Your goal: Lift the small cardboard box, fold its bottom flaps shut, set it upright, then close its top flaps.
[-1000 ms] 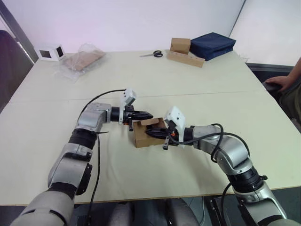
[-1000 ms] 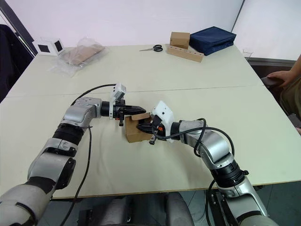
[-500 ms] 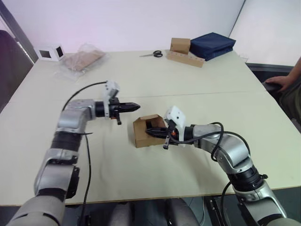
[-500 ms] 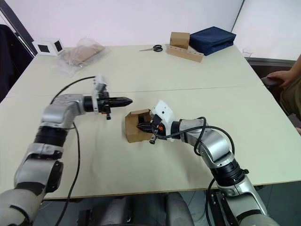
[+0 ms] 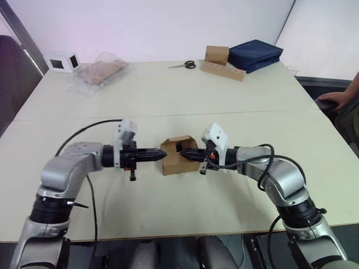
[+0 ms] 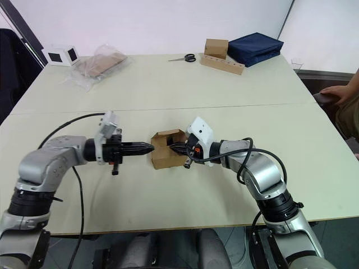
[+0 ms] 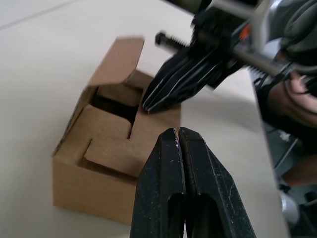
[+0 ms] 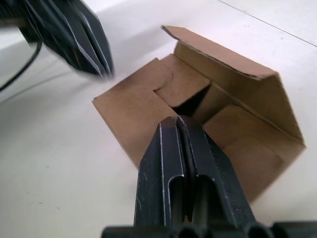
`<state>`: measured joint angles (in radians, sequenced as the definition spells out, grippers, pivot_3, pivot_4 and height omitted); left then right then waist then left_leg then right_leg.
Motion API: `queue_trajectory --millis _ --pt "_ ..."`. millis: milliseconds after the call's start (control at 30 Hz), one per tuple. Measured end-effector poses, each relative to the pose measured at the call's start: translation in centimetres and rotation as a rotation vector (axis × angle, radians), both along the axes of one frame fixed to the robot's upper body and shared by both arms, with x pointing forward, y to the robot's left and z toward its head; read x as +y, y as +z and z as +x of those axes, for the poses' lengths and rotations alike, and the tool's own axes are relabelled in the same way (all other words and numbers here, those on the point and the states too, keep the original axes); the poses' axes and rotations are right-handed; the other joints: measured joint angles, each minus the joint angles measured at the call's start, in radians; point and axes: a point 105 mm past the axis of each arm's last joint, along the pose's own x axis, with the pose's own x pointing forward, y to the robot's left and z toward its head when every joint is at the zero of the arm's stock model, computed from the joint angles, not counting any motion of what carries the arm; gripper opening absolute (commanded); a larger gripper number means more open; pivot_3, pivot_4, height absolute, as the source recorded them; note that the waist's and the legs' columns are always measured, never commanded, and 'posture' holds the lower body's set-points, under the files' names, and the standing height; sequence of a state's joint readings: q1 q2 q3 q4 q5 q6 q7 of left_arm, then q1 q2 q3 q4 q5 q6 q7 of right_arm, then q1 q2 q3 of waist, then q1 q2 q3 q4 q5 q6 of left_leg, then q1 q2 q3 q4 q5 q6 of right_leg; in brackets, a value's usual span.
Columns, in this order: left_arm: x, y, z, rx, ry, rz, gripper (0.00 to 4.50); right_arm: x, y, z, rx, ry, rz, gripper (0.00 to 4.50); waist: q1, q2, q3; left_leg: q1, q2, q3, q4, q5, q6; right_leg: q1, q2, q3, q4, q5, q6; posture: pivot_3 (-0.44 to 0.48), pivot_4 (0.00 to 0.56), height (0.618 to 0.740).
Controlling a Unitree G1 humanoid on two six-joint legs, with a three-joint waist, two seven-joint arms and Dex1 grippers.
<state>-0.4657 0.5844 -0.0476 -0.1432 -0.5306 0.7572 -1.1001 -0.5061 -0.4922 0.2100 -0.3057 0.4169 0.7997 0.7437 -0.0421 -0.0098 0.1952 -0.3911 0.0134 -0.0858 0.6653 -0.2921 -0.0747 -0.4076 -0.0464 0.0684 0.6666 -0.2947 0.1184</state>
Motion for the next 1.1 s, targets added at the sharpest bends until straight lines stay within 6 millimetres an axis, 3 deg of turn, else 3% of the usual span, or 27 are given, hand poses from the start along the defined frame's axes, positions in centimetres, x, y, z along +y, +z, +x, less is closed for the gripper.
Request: queue_trajectory --millis 233,533,633,800,1000,1100 --pt "0.2 -0.6 0.6 -0.025 0.024 0.017 0.04 -1.4 1.4 0.1 -0.021 -0.036 0.003 0.0 -0.001 0.0 0.0 0.0 0.0 0.0 0.0 0.0 0.0 0.0 0.0 0.0 0.0 0.0 0.0 0.0 0.15 0.74" --pt "-0.3 -0.6 0.8 -0.029 0.02 0.001 0.04 -0.7 9.8 0.8 -0.174 0.025 0.136 0.0 -0.001 0.0 0.0 0.0 0.0 0.0 0.0 0.0 0.0 0.0 0.0 0.0 0.0 0.0 0.0 0.0 0.15 0.74" --pt "-0.4 -0.7 0.8 -0.029 0.02 -0.002 0.04 0.1 8.9 2.5 -0.13 0.015 0.141 0.0 -0.002 0.0 0.0 0.0 0.0 0.001 0.0 0.0 0.0 0.0 0.0 0.0 0.0 0.0 0.0 0.0 0.15 0.74" --pt "-0.5 -0.8 0.7 -0.033 0.026 -0.009 0.04 1.5 4.1 4.7 -0.01 0.011 0.075 0.0 -0.002 0.0 0.0 0.0 0.0 0.001 0.0 0.0 0.0 0.0 -0.001 0.0 0.0 0.0 0.0 0.0 0.15 0.74" --pt "-0.5 -0.8 0.4 -0.042 0.037 -0.006 0.04 2.0 2.6 3.9 0.015 0.073 0.049 0.0 -0.001 0.0 0.0 0.0 0.0 0.0 0.0 0.0 0.0 0.0 -0.001 0.0 0.0 0.0 0.0 0.0 0.15 0.74" --pt "0.0 -0.6 0.2 -0.033 0.046 -0.005 0.04 2.0 1.2 2.5 0.046 0.112 0.034 0.0 -0.002 0.0 0.0 0.0 0.0 0.0 0.0 0.0 0.0 -0.001 0.0 0.0 0.0 0.0 0.0 0.0 0.15 0.74"
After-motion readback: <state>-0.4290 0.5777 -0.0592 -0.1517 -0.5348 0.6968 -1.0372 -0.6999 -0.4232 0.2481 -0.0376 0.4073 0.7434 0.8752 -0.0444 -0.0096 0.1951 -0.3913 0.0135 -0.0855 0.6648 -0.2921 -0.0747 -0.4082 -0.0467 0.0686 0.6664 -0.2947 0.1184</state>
